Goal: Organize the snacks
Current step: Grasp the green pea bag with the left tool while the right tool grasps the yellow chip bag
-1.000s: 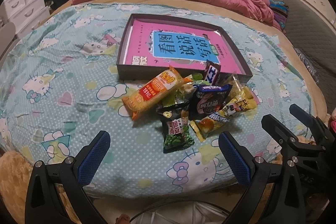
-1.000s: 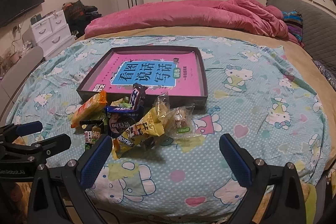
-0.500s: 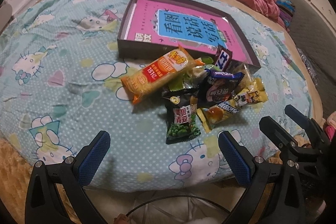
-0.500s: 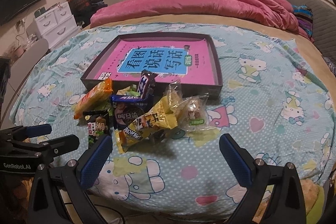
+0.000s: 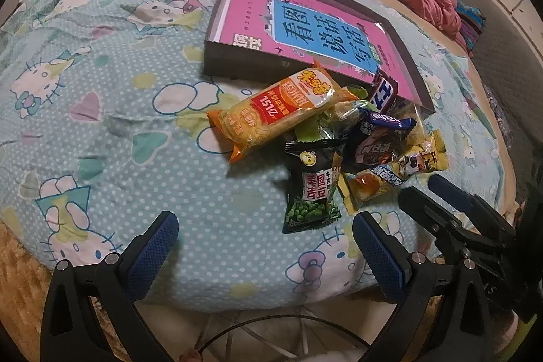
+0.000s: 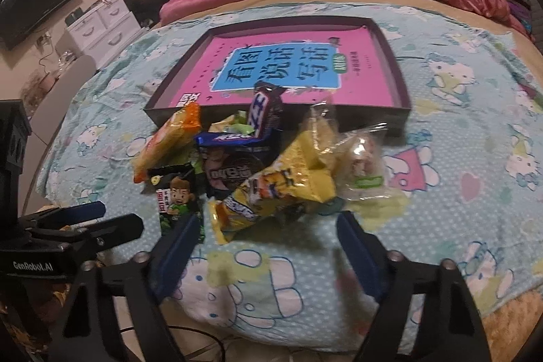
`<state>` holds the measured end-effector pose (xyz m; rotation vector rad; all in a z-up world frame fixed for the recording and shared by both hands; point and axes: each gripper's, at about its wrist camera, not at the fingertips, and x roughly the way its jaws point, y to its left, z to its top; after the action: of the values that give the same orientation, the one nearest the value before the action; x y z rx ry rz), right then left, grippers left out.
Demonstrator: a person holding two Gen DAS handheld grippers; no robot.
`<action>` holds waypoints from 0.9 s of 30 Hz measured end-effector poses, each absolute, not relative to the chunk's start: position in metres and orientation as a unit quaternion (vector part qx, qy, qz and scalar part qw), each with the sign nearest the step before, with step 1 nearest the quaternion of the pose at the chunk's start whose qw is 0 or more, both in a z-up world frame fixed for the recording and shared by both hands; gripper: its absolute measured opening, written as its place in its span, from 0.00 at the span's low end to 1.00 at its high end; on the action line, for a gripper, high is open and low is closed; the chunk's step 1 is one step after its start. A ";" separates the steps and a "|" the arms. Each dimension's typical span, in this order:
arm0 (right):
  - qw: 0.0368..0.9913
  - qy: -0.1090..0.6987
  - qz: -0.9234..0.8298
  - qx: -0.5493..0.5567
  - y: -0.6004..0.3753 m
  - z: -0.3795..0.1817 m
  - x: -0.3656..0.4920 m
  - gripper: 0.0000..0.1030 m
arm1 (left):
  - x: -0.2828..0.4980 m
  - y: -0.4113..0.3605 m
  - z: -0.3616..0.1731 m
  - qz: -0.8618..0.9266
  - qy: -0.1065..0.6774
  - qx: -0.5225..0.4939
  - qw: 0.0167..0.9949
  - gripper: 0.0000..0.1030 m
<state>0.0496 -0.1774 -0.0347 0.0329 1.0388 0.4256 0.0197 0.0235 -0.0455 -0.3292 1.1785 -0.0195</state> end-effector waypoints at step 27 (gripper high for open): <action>0.828 0.501 0.245 0.052 -0.158 -0.055 0.079 0.31 | 0.049 -0.007 -0.066 -0.065 0.560 -0.139 0.814 0.67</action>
<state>0.0788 -0.1581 -0.0548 0.1105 1.0644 0.5199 0.0488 -0.0072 -0.0659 -0.2973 1.1957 -0.1378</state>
